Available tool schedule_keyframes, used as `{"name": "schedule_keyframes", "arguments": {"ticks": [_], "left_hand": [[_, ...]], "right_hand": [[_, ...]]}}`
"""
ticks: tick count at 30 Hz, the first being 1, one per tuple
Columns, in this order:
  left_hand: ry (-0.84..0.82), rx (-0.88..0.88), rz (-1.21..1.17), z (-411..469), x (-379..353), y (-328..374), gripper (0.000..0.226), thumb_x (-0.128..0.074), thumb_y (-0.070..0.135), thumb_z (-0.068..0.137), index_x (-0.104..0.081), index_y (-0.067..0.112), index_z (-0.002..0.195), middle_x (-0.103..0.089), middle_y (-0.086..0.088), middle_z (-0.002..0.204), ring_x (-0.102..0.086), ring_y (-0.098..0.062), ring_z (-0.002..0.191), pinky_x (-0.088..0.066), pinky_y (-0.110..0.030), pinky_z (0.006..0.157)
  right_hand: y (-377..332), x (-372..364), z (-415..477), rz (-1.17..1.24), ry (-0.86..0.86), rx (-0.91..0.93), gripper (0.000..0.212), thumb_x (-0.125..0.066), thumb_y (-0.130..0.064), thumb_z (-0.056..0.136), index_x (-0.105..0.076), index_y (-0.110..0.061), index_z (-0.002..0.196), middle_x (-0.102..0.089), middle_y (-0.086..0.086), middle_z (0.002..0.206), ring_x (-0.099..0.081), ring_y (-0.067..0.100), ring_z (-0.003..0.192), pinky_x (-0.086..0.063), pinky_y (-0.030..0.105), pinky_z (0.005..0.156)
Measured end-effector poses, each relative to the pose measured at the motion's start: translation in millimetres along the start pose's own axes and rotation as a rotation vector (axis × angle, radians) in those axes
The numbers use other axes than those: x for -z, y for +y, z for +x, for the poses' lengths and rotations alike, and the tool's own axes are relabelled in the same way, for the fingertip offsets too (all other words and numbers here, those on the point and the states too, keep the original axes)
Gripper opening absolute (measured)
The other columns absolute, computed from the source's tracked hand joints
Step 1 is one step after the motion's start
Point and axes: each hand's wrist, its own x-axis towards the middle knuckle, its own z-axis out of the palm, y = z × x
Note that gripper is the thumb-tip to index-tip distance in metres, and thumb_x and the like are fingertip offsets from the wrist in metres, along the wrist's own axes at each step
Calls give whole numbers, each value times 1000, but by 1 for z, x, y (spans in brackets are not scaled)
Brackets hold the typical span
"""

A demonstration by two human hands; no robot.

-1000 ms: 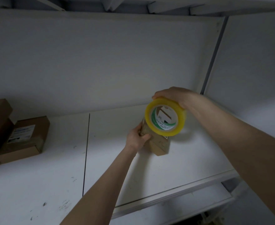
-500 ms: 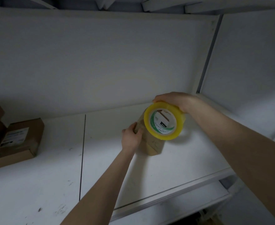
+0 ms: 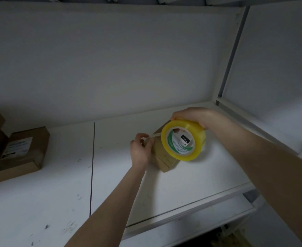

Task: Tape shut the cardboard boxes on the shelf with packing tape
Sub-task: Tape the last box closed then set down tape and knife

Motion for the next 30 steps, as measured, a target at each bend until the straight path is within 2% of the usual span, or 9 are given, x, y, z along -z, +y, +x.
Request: {"name": "schedule_keyframes", "arguments": {"ticks": [3,5,7,10,13,17,22,26,30], "left_hand": [[1,47,-76,-2,-2,3,15,-67,26,85,-61,27,99,-64,-8,95,-63,-30,86,-56,-46,74],[-39,103,-92,-2,-4,0,11,-67,24,84,-62,28,92,-66,-6,92,-64,-30,87,-56,-47,76],[-98,190,-132,1,-3,-6,8,-69,28,80,-63,31,86,-68,-8,95,-64,-30,90,-56,-51,80],[-190,278,-245,2,4,-4,18,-69,23,83,-67,19,100,-67,-13,98,-64,-27,84,-57,-45,77],[-322,379,-314,5,16,6,20,-55,10,91,-61,12,110,-63,-10,94,-60,-23,80,-56,-40,75],[-384,500,-162,18,28,17,37,-48,33,92,-58,9,117,-57,-15,106,-58,-30,87,-54,-39,76],[-516,383,246,36,8,40,67,-41,69,88,-52,15,126,-50,-3,111,-51,-23,94,-47,-36,77],[-576,401,287,44,-9,38,65,-52,69,83,-59,13,117,-63,-7,112,-61,-25,97,-50,-34,81],[-493,409,16,48,-16,26,52,-57,56,88,-66,9,107,-70,-11,106,-65,-23,84,-52,-34,87]], "right_hand": [[5,-5,2,-40,-77,-21,28,-63,-43,81,-69,-17,89,-72,16,104,-70,34,97,-52,52,94],[10,-10,3,-69,-113,-17,26,-61,-40,86,-68,-15,90,-72,15,101,-69,33,95,-53,46,94],[16,-14,5,-85,-122,-15,23,-59,-36,91,-65,-15,85,-69,12,90,-66,29,82,-54,37,82],[19,-18,8,-70,-90,-18,23,-59,-35,91,-63,-15,78,-65,7,77,-60,23,68,-50,31,69],[19,-21,10,-82,-68,-7,22,-59,-34,90,-62,-15,78,-65,8,81,-60,25,73,-49,32,72],[18,-24,11,-97,-57,3,22,-60,-35,88,-62,-16,77,-64,7,80,-60,25,74,-48,31,72],[18,-27,10,-144,-54,28,23,-61,-38,88,-63,-16,81,-65,6,82,-62,24,76,-50,32,74],[23,-23,6,-162,-62,51,25,-62,-41,87,-64,-16,86,-69,9,93,-68,26,88,-54,35,80],[36,-13,4,-108,-82,76,32,-65,-50,87,-66,-18,93,-70,5,98,-66,21,88,-54,33,81]]}}
